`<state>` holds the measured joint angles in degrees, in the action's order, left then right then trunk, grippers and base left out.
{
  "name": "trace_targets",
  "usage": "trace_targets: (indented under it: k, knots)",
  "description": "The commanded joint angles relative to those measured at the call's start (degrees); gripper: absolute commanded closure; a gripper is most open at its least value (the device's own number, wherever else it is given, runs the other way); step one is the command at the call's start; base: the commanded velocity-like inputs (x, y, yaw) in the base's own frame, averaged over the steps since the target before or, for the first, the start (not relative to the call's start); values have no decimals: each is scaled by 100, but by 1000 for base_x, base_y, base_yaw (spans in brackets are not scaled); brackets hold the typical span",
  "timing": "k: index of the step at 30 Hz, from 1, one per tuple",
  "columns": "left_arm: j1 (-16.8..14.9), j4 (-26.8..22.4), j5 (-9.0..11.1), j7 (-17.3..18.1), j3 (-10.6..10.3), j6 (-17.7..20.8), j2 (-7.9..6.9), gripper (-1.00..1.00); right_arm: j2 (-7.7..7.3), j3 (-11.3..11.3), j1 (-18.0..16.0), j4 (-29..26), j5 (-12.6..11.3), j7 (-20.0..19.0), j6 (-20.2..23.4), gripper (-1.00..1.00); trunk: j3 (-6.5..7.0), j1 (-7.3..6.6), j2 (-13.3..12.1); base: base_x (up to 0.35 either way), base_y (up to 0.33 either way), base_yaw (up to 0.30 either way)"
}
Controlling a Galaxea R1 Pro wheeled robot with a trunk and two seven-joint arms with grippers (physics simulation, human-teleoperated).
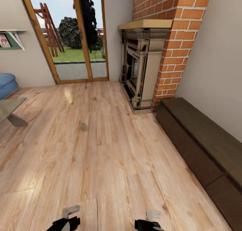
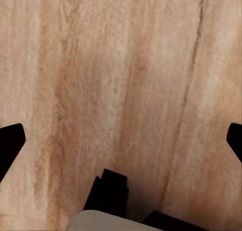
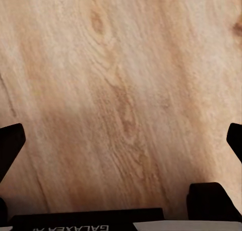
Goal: Place each of the two pumpkins and all three candles from the living room inside a cabinet in the living room (use any cabinet), then make sure every cabinet is closed, and position the cauldron so it is next to a table in the living room.
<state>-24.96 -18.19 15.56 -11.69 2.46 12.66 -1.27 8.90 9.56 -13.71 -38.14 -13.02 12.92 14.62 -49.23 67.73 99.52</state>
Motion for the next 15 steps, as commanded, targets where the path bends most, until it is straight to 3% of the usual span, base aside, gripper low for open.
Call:
trace_targets:
  k: [1, 11, 15]
  knots:
    - [0, 0, 0, 0, 0, 0, 1, -100, -2, 1, 0, 0, -2, -2, -1, -100, -3, 0, 0, 257, 175, 167]
    - [0, 0, -4, 0, -2, 0, 4, -100, 1, 7, 0, 0, 2, 1, -3, -100, -9, 0, 0, 261, 175, 32]
    - [0, 2, -6, 0, -2, -5, 4, -100, 8, 10, 0, 0, 9, 12, -3, -100, -9, 0, 0, 268, 169, 203]
